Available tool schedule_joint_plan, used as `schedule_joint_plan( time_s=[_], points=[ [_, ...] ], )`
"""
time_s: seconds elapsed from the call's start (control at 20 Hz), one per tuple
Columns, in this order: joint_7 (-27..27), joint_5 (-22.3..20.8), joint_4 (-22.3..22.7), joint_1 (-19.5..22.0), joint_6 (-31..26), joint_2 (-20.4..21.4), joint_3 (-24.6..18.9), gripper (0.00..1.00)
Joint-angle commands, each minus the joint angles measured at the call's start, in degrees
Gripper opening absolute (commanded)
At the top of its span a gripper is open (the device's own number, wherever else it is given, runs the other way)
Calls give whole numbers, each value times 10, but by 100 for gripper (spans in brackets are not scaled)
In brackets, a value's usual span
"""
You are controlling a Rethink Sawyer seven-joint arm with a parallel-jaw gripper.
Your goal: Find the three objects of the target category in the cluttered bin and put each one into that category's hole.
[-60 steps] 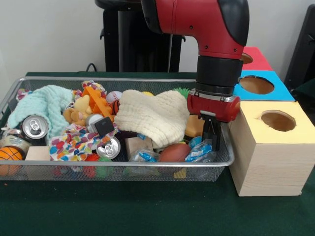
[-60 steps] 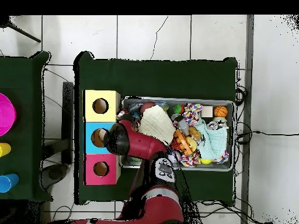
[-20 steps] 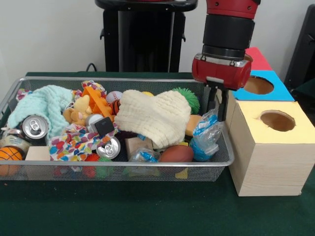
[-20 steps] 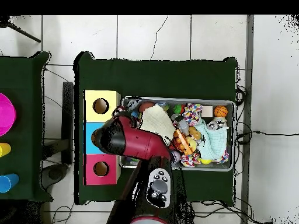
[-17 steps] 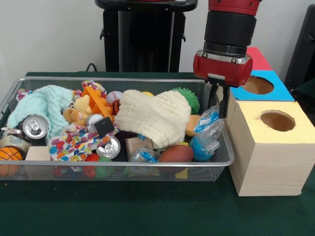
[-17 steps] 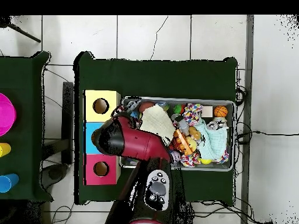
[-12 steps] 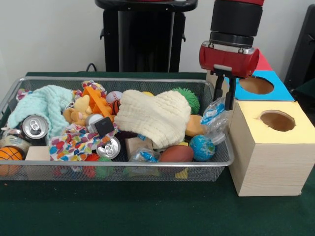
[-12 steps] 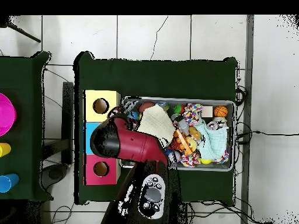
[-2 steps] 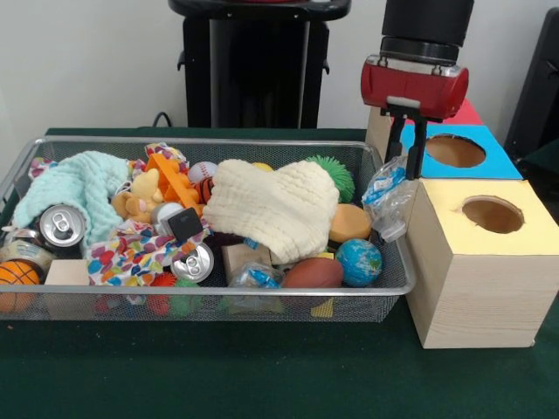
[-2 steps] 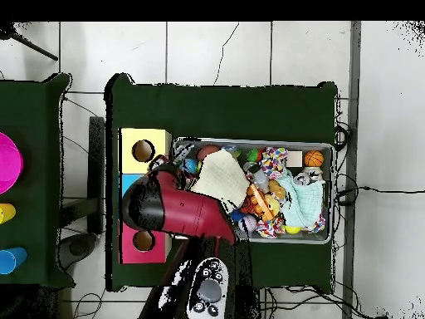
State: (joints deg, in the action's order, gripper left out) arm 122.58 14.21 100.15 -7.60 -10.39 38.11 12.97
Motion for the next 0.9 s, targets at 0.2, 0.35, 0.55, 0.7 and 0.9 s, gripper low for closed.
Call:
schedule_joint_plan(
  time_s=[0.2,0.35,0.55,0.7,0.9],
  points=[
    [117,27,50,-20,-74,8,2,0],
    [120,29,51,-33,-76,10,12,0],
    [138,37,46,-66,-89,8,41,0],
    [152,44,39,-93,-101,4,67,0],
    [165,56,37,-124,-110,1,95,0]
  ],
)
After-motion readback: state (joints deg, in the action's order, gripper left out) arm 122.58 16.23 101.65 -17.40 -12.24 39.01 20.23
